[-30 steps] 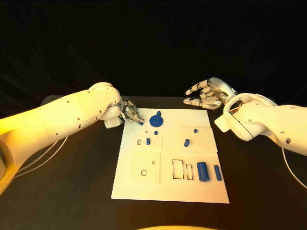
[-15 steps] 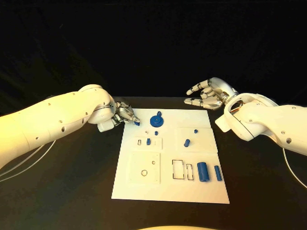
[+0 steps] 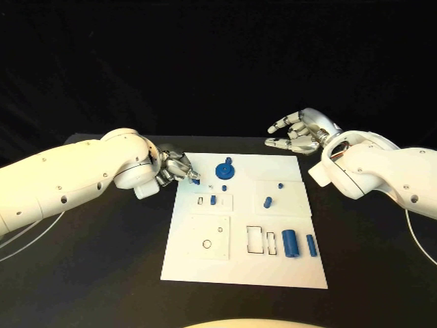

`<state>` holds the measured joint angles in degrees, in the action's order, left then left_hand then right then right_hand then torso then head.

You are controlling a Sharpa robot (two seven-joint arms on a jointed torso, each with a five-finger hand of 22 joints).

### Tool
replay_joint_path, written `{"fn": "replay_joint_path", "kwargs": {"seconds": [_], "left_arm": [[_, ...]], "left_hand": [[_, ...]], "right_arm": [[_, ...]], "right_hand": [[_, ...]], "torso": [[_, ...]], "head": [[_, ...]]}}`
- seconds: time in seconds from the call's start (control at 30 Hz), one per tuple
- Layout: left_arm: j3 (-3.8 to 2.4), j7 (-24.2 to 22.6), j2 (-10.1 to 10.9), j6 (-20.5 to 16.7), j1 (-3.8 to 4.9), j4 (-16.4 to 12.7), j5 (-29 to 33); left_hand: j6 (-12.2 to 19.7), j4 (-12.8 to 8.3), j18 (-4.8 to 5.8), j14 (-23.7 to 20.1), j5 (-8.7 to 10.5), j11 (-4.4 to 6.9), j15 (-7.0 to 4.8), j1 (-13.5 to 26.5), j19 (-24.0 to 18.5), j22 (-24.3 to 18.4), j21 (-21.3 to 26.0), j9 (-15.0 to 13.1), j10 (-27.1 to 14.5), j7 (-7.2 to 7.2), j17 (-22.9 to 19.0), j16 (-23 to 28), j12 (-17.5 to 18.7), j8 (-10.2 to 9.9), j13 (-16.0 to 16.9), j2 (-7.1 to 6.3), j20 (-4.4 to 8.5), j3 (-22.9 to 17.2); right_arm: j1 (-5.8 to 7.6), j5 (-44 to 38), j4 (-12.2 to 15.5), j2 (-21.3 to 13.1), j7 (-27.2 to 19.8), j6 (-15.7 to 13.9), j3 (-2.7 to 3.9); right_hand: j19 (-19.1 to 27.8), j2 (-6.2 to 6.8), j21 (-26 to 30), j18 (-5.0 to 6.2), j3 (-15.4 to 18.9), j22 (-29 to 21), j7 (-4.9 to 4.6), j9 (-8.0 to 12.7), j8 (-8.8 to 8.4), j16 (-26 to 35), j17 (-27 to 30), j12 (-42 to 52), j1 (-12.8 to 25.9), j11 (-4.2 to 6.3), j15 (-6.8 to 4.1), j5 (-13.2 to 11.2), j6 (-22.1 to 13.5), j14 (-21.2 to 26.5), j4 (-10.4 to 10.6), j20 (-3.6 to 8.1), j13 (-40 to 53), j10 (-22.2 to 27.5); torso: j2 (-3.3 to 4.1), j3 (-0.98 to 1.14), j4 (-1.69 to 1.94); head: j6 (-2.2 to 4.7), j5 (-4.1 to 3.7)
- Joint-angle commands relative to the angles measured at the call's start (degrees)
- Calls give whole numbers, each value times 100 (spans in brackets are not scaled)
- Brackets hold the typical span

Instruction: Assemble the parts on the task board

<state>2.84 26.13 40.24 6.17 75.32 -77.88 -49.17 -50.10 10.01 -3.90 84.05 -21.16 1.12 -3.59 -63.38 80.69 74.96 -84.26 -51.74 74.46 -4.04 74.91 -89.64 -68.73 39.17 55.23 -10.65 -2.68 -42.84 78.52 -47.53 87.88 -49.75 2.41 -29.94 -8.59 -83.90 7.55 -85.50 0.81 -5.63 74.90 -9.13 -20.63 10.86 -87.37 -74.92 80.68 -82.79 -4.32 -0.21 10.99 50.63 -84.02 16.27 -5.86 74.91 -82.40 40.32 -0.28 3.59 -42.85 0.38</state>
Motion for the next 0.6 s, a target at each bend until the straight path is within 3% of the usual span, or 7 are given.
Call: {"fn": "replay_joint_path", "kwargs": {"seconds": [0.03,0.27,0.6], "left_arm": [[10,29,74,-457,-55,-223,-403],[105,89,147,-614,-192,-539,-811],[149,158,122,-593,-314,-636,-1109]], "left_hand": [[-116,-1095,84,595,-42,-3,-56,68,35,225,-30,11,58,81,1509,-36,-34,24,25,-19,28,-1042],[-128,-1104,86,592,-64,1,-59,79,41,232,-34,10,77,87,1499,-30,-51,28,48,-23,31,-1045],[-135,-1112,88,592,-78,5,-61,86,49,242,-38,10,90,90,1500,-31,-62,31,64,-28,33,-1046]], "right_arm": [[-3,-38,12,-8,-42,71,-2],[-9,-37,14,-9,-47,76,-5],[-19,-37,14,-7,-51,83,-7]], "right_hand": [[-396,-36,9,35,-13,1212,3,6,39,34,-921,-11,-10,9,13,12,-42,-447,11,1,658,11],[-395,-31,13,36,-12,1210,3,7,42,38,-913,-17,-10,10,13,25,-41,-446,12,2,653,15],[-395,-31,13,36,-12,1210,3,7,42,38,-913,-17,-10,10,13,25,-41,-446,12,2,653,15]], "torso": [[-5,0,10],[2,-10,-1],[13,-2,-12]], "head": [[-18,14],[-36,37],[-51,44]]}}
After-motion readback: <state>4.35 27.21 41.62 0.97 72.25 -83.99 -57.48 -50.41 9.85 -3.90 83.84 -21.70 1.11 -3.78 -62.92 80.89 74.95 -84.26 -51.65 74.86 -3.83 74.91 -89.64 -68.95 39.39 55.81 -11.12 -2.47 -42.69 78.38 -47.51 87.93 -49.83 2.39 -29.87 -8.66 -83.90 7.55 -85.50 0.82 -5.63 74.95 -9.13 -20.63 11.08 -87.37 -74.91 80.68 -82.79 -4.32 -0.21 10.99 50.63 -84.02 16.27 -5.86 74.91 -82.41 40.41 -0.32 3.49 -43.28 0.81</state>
